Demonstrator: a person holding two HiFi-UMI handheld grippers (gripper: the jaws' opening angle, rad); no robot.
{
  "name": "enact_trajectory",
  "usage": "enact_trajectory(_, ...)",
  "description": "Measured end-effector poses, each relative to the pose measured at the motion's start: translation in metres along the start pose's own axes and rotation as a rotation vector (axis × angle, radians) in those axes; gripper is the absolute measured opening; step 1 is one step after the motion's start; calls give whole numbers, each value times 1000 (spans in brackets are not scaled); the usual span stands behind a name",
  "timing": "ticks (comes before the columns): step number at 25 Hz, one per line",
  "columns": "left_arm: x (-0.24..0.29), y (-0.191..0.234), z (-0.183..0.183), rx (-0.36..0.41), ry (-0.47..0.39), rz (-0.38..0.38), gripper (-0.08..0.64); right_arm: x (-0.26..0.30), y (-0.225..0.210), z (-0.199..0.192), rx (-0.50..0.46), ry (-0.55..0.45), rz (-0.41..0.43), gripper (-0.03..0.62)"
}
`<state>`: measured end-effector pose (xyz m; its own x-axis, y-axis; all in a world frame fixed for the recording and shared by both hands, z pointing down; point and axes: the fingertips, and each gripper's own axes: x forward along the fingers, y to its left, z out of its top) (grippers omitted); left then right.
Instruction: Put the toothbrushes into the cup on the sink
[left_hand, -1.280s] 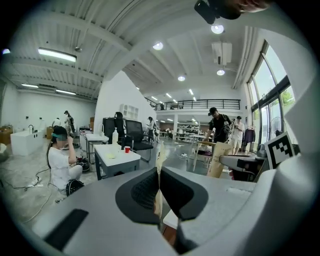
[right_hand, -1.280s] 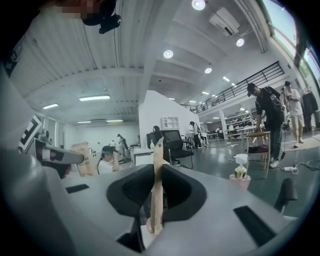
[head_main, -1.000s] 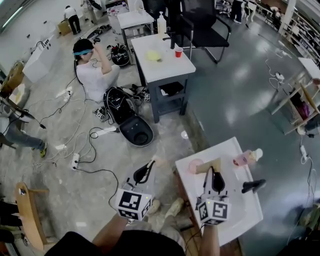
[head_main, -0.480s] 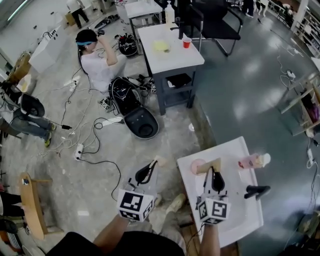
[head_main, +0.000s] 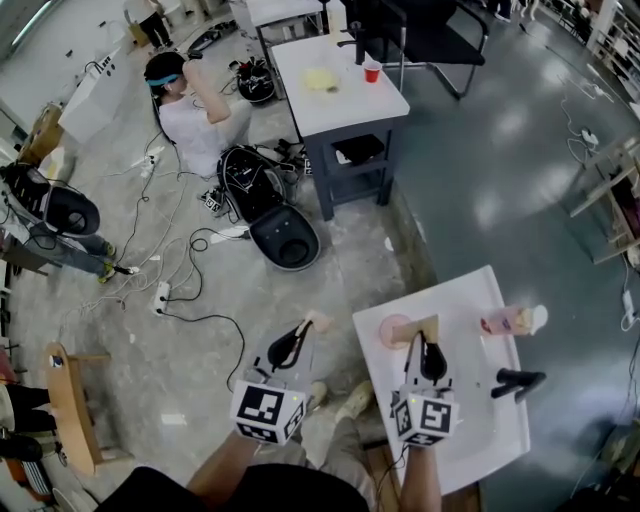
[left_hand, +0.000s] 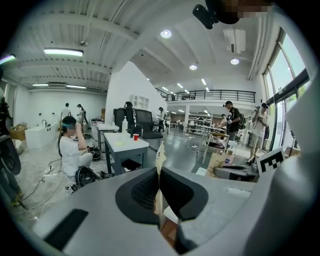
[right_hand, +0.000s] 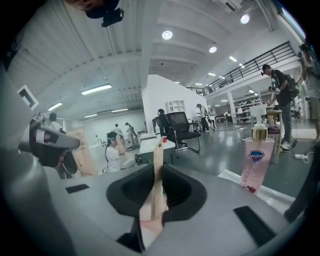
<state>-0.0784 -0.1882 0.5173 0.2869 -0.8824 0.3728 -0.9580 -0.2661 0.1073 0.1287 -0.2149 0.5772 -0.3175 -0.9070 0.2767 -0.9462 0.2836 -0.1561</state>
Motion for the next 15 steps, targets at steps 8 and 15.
enact_trajectory(8, -1, -3, -7, 5, 19, 6, 5, 4, -2, -19, 6, 24, 9, 51)
enact_trajectory(15, -1, 0, -13, 8, 25, 13, 5, 7, -4, -25, 3, 28, 1, 52)
